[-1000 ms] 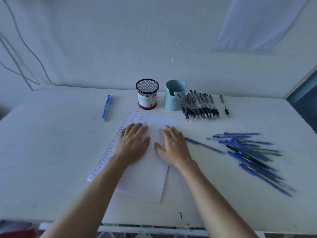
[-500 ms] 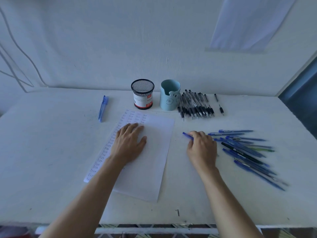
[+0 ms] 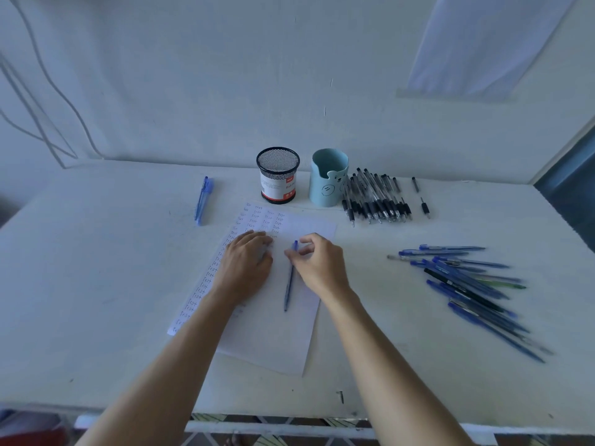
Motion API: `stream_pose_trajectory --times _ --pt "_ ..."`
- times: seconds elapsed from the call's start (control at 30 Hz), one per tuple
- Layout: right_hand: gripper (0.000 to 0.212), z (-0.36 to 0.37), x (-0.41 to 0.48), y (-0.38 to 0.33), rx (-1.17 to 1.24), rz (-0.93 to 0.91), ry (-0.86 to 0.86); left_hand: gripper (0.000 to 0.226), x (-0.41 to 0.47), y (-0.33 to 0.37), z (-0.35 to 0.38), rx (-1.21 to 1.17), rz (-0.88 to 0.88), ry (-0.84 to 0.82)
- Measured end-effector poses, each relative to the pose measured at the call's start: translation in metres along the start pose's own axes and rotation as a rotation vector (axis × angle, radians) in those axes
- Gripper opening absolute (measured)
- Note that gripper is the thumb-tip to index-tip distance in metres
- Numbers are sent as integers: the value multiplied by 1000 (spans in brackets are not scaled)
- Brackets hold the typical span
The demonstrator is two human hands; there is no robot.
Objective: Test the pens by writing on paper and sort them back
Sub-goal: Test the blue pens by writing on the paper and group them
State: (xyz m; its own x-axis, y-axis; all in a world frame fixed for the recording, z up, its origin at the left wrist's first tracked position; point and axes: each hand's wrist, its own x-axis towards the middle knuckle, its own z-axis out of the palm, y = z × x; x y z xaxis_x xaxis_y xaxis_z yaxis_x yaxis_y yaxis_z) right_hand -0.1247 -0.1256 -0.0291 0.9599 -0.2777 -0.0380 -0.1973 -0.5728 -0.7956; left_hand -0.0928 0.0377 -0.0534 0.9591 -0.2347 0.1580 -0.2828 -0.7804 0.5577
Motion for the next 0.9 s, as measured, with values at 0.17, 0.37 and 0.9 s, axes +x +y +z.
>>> stream_pose_trajectory --times 0.17,0.37,0.9 --pt "26 -6 0 29 -421 -234 220 54 0 -2 1 -2 11 -12" --pt "51 -11 0 52 -663 -212 54 59 0 6 -1 158 56 -179" --pt "64 -13 -7 45 -610 -207 33 24 -5 34 -36 -770 -265 -191"
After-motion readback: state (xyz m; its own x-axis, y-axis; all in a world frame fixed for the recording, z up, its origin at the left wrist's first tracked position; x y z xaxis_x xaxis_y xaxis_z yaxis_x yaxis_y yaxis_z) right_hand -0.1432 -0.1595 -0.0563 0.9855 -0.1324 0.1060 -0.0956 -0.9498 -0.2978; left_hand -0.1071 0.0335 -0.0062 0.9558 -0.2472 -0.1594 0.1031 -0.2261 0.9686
